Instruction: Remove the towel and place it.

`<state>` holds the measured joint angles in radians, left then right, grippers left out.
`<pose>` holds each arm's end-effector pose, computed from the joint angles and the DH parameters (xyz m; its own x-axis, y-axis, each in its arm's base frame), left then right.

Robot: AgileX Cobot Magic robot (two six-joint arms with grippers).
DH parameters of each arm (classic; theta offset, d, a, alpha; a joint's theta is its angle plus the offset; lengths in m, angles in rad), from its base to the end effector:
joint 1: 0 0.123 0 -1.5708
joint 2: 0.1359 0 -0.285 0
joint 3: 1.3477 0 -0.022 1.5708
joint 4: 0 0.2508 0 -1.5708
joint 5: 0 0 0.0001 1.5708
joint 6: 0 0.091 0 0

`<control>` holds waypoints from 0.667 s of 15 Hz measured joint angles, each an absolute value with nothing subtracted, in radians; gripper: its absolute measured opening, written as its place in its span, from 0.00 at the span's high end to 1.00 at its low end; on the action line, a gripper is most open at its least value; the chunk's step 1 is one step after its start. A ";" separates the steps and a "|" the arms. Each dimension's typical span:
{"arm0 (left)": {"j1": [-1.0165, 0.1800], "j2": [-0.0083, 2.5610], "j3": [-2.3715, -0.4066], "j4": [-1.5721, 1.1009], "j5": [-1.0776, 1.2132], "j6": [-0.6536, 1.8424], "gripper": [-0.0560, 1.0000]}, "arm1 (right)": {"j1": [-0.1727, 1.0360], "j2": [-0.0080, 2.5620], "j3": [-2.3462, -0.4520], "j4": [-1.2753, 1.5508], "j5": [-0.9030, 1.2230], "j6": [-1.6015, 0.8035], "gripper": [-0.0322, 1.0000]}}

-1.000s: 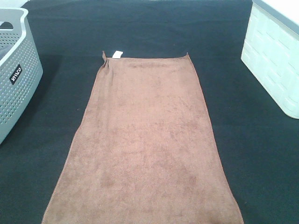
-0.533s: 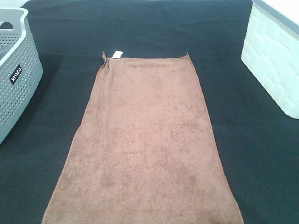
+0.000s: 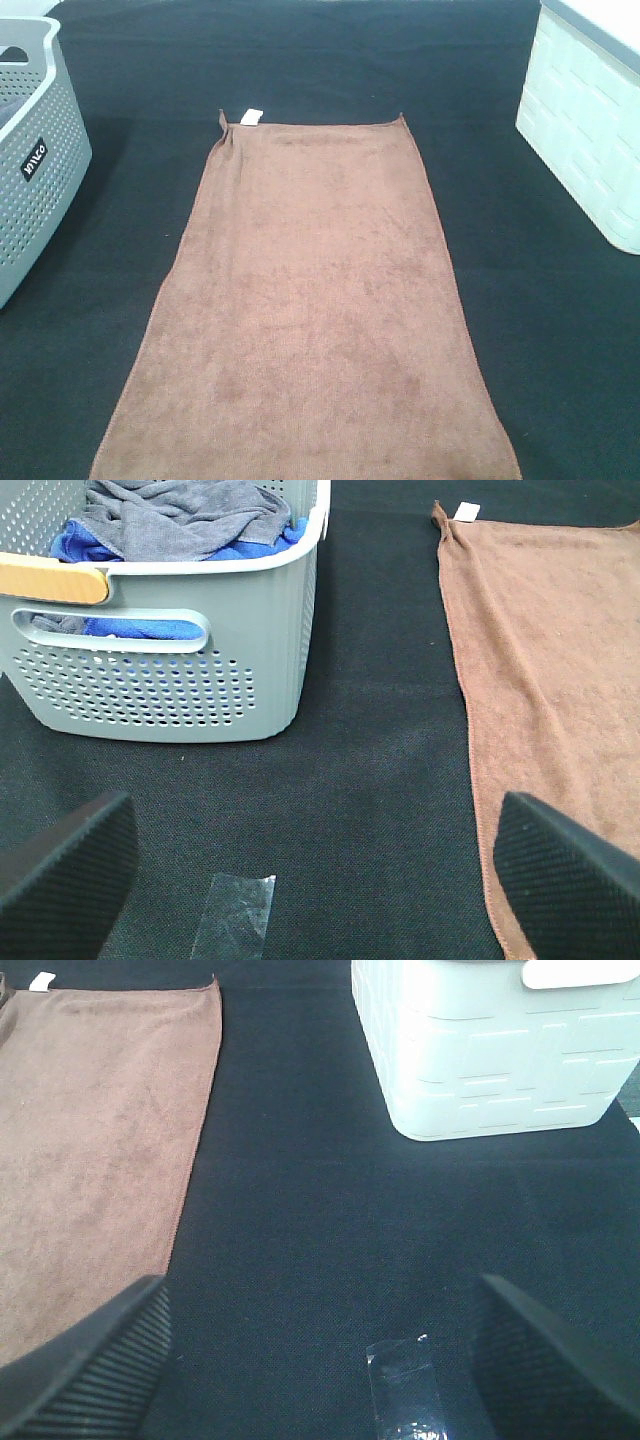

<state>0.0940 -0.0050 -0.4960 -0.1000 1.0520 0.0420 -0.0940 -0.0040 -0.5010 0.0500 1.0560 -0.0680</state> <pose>-0.0042 -0.0083 0.2772 -0.4433 -0.0495 -0.8950 -0.0196 0.9988 -0.0455 -0.0050 0.0045 0.2780 -0.4469 -0.0014 -0.8946 0.0357 0.9992 -0.0194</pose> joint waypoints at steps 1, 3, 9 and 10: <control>0.078 -0.005 -0.496 -0.099 1.051 0.042 0.09 | -0.094 -0.004 -0.501 0.050 1.056 -0.068 0.23; 0.054 -0.005 -0.496 -0.098 1.051 0.041 0.09 | -0.094 -0.004 -0.501 0.050 1.056 -0.068 0.23; 0.050 -0.005 -0.496 -0.097 1.051 0.041 0.09 | -0.094 -0.004 -0.501 0.051 1.055 -0.068 0.23; 0.050 -0.005 -0.496 -0.097 1.051 0.041 0.09 | -0.094 -0.004 -0.501 0.051 1.055 -0.068 0.23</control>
